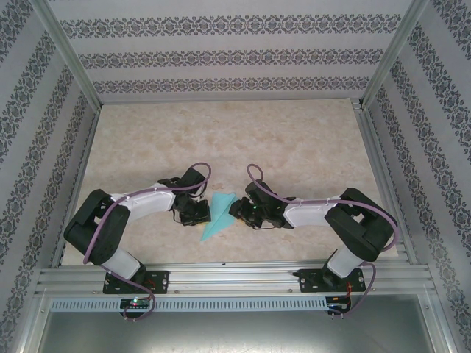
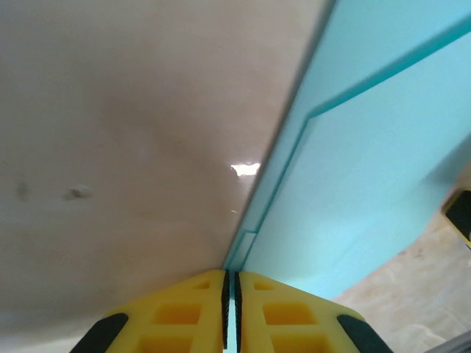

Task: Fold a paper plane with a square sheet of paper (pick it up from the middle)
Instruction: Turn over the paper at the center of the table.

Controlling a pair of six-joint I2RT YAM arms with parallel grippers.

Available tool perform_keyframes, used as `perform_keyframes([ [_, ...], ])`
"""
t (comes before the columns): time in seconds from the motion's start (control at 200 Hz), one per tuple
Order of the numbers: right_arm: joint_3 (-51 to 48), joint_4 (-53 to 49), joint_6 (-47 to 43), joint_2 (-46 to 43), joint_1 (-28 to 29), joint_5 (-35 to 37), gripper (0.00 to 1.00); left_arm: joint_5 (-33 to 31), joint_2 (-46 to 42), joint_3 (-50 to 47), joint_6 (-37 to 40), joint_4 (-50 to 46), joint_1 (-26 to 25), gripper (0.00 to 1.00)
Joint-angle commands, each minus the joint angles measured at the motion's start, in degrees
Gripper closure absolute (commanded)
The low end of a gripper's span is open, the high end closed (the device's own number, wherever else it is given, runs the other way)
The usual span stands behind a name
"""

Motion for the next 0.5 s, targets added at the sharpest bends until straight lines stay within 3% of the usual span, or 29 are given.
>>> perform_keyframes([
  [0.0,-0.8,0.2,-0.1,-0.7,0.5,0.4,0.63,1.7,-1.5,-0.9,-3.5,2.6,-1.0,0.86],
  [0.305,-0.7,0.2,-0.1,-0.6,0.4,0.6,0.63,5.2,-2.3,-2.7,-7.0,6.3,-1.2,0.85],
  [0.495,-0.4,-0.4,-0.2,-1.4,0.4,1.6,0.63,-5.2,-8.7,-1.0,-3.5,-1.7,-1.3,0.79],
])
